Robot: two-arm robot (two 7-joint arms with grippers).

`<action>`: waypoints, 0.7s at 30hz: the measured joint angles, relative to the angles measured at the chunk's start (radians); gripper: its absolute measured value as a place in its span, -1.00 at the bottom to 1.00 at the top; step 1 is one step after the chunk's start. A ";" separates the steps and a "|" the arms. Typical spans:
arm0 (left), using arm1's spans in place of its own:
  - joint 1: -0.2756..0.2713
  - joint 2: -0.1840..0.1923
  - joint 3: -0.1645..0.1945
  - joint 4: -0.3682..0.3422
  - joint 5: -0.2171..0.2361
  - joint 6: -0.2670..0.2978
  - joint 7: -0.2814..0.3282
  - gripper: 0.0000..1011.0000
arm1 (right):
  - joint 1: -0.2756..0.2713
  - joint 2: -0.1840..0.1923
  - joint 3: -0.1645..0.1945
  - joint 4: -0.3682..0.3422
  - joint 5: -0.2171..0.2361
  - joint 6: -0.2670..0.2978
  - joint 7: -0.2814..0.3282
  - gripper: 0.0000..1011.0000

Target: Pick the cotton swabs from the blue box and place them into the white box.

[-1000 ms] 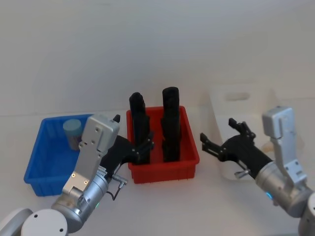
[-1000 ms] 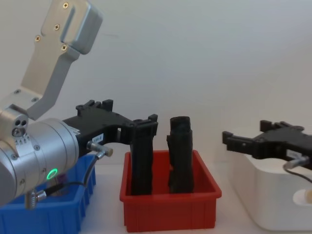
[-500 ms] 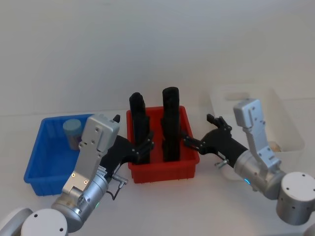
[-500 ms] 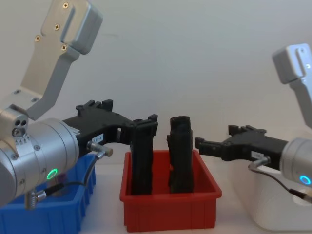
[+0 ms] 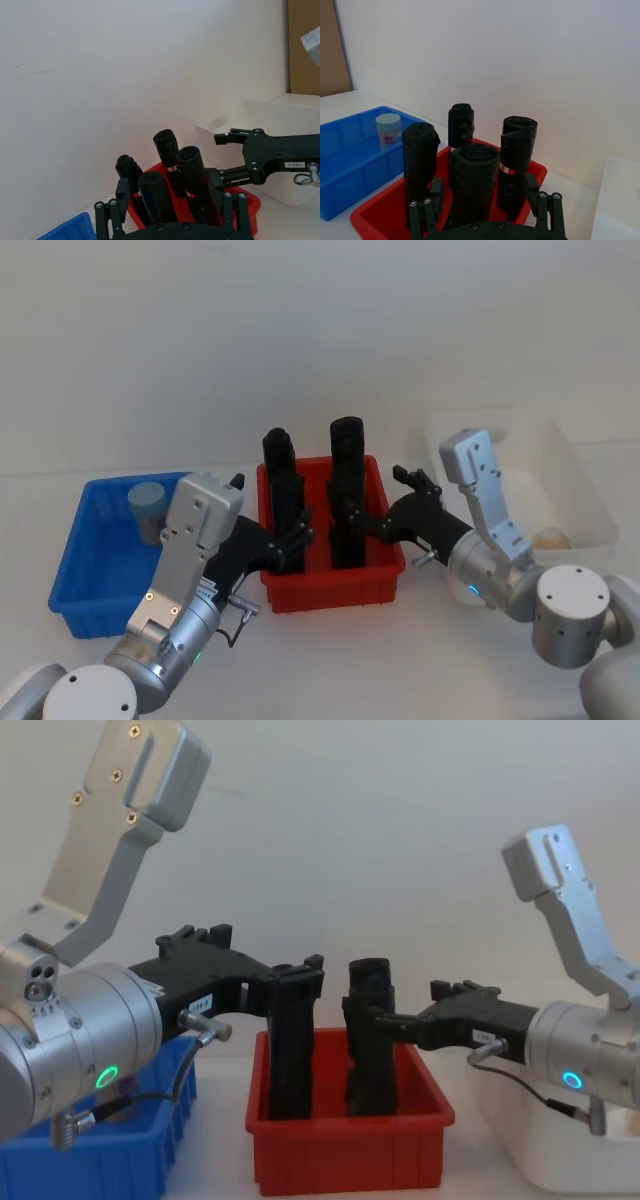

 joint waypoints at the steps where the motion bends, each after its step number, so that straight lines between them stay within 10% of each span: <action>1: 0.000 0.000 0.000 0.000 0.000 0.000 0.000 0.99 | 0.008 -0.003 -0.001 0.012 -0.001 -0.003 0.002 0.98; 21: 0.000 0.000 0.000 0.000 0.000 0.000 0.000 0.99 | 0.180 -0.070 -0.016 0.322 -0.019 -0.098 0.047 0.98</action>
